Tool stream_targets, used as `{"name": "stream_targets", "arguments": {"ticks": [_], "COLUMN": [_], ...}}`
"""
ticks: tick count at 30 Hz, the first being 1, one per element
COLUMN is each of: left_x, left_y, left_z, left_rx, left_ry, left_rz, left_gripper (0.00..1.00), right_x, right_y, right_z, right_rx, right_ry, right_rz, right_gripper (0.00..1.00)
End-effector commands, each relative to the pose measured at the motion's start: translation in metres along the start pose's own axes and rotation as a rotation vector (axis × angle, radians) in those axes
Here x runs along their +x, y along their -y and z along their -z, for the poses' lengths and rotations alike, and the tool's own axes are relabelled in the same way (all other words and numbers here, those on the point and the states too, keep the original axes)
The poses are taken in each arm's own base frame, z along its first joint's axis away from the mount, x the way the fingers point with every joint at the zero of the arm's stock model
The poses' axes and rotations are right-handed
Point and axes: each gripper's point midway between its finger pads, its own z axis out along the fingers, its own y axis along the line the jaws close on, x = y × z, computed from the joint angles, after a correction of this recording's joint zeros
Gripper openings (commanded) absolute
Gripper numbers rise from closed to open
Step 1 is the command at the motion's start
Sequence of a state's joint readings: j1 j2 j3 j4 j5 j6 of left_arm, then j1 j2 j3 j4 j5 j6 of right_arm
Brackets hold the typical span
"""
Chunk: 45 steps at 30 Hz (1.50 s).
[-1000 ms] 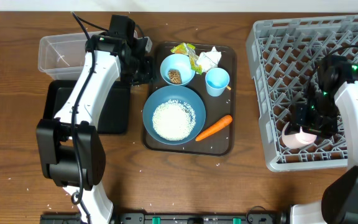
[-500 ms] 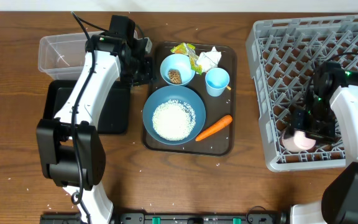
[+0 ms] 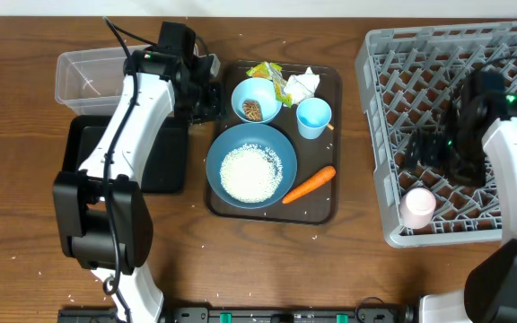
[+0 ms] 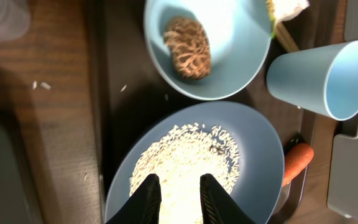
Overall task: Sort waste into correct bins and load items into the dishwasher rack
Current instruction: 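Reach the left gripper to the light-blue cup and grasp it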
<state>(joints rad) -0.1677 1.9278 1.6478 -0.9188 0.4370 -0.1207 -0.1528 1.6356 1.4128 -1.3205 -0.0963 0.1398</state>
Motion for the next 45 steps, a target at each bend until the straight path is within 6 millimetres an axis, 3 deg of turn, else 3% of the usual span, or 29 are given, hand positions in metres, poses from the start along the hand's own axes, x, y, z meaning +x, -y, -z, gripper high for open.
{"name": "stream_targets", "arguments": {"ticks": [1,6,9,13,15,19,25,34,39,45], "left_x": [0.000,-0.016,-0.021,-0.016,-0.013,0.000,0.008,0.045,0.048,0.037], "left_y": [0.024,0.058,0.093,0.142,0.152,0.157,0.174,0.203,0.189,0.166], "left_z": [0.002,-0.005,-0.015,-0.040,-0.055,-0.082,-0.084,-0.099,-0.124,-0.152], "left_rx": [0.007,-0.170,-0.233,-0.179,-0.166,-0.156,-0.134,-0.130,-0.164,-0.237], "left_ry": [0.029,0.137,0.211,0.259,0.256,0.206,0.213,0.154,0.104,0.098], "left_rz": [-0.137,-0.348,-0.523,-0.653,-0.677,-0.700,-0.753,-1.051,-1.045,-1.017], "left_gripper": [0.23,0.23,0.24,0.35,0.38,0.48,0.67,0.70,0.69,0.70], "right_x": [-0.020,-0.045,-0.053,-0.051,-0.048,-0.043,-0.047,-0.050,-0.051,-0.052], "right_y": [-0.020,-0.036,-0.040,-0.041,-0.040,-0.037,-0.037,-0.038,-0.038,-0.038], "right_z": [0.025,0.064,0.080,0.084,0.083,0.081,0.082,0.083,0.084,0.084], "right_rx": [-0.082,-0.144,-0.155,-0.154,-0.152,-0.138,-0.135,-0.135,-0.136,-0.134], "right_ry": [0.085,0.211,0.261,0.259,0.243,0.226,0.241,0.254,0.261,0.263], "right_rz": [0.067,0.111,0.121,0.121,0.122,0.136,0.138,0.147,0.148,0.155], "right_gripper": [0.99,0.99,0.99,0.99,0.99,0.99,0.99,0.99,0.99,0.99]}}
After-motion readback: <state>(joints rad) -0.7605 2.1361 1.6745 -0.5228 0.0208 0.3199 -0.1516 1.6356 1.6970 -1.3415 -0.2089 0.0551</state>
